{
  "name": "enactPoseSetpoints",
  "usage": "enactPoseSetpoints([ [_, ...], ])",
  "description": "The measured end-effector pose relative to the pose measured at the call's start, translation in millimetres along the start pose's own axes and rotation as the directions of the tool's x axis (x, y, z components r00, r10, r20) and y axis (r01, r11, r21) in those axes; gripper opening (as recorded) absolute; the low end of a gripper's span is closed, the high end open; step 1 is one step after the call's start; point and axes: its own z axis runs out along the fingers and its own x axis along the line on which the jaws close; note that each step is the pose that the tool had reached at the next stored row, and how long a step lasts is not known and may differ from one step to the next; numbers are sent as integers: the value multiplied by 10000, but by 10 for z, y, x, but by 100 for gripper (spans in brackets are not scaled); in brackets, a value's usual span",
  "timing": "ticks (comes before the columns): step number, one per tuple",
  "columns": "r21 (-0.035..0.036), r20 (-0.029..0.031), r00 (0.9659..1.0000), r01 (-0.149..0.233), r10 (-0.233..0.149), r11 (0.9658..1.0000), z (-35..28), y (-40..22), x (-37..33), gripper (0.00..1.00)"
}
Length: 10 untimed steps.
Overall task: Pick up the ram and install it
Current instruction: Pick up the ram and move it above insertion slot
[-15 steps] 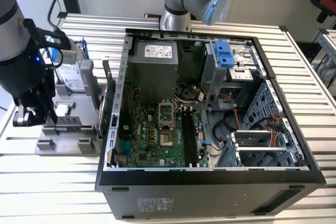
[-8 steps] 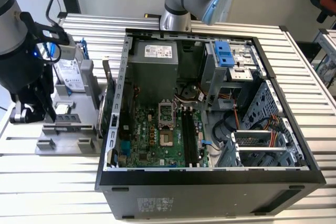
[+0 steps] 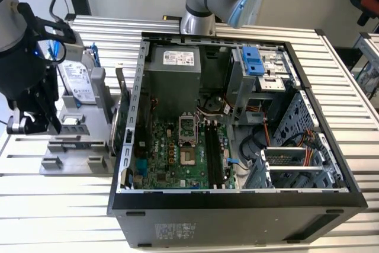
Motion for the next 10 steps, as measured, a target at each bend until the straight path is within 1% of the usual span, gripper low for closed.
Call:
enactPoseSetpoints([
  [10, 0, 0, 10000, 0, 0, 10000, -141, 2, -4, 0],
])
